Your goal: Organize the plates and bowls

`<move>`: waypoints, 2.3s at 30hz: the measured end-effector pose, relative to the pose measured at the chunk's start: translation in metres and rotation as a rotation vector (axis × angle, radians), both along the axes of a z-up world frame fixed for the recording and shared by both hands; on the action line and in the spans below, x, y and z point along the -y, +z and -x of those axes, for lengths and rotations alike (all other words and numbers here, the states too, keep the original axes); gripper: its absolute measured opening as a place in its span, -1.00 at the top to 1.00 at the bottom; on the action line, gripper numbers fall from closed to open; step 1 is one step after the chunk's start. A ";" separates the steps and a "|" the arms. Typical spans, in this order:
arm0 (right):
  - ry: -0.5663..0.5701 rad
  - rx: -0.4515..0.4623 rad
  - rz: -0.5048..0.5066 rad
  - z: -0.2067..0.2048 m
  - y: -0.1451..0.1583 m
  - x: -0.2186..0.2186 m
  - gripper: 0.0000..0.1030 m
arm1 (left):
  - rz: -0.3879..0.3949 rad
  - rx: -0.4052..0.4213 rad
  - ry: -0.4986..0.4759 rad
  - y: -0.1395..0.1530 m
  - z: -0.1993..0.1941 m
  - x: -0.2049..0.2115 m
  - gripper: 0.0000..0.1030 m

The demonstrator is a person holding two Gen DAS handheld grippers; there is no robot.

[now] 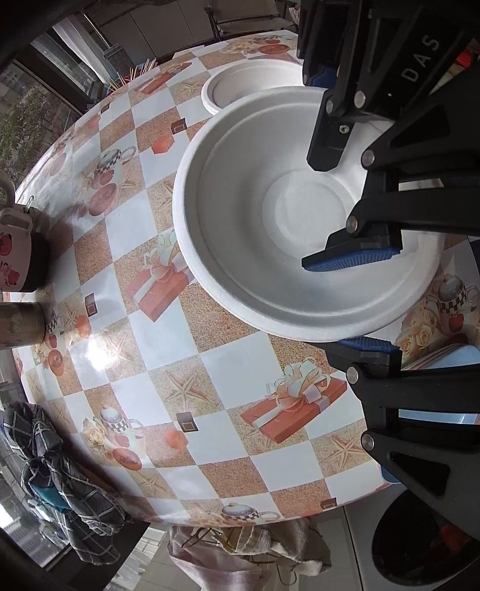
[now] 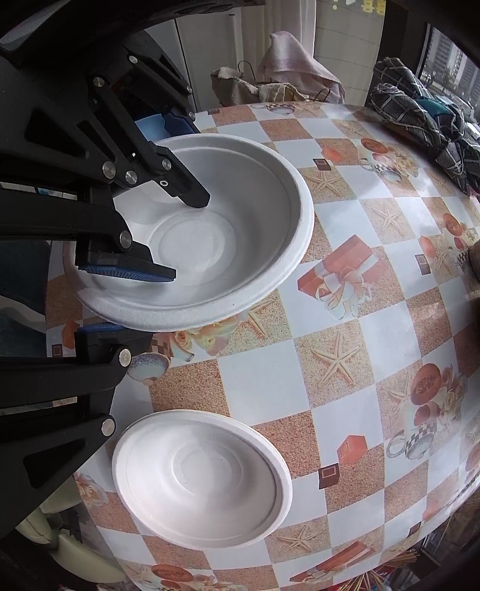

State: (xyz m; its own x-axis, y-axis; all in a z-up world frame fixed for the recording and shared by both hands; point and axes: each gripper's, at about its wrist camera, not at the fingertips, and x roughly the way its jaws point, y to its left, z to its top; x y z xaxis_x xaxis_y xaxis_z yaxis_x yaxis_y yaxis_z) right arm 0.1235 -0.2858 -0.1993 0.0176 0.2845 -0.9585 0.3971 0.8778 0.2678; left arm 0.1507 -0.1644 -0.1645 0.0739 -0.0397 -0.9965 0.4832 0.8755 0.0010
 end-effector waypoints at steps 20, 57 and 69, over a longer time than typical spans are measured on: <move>-0.370 0.073 0.015 0.085 0.034 0.097 0.57 | 0.049 0.039 -0.355 0.020 0.039 0.109 0.32; -0.309 0.141 0.157 0.058 0.045 0.141 -1.00 | -0.094 -0.088 -0.270 -0.042 0.005 0.083 -0.19; -0.452 0.029 0.144 0.112 0.022 0.168 -1.00 | -0.079 -0.097 -0.309 -0.040 0.020 0.085 -0.23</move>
State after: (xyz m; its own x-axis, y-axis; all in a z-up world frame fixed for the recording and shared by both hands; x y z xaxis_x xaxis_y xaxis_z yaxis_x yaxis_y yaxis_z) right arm 0.0114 -0.4534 -0.1777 0.1366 0.1060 -0.9849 0.7419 0.6479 0.1726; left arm 0.1305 -0.2490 -0.2040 -0.0247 0.0323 -0.9992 0.7274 0.6862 0.0042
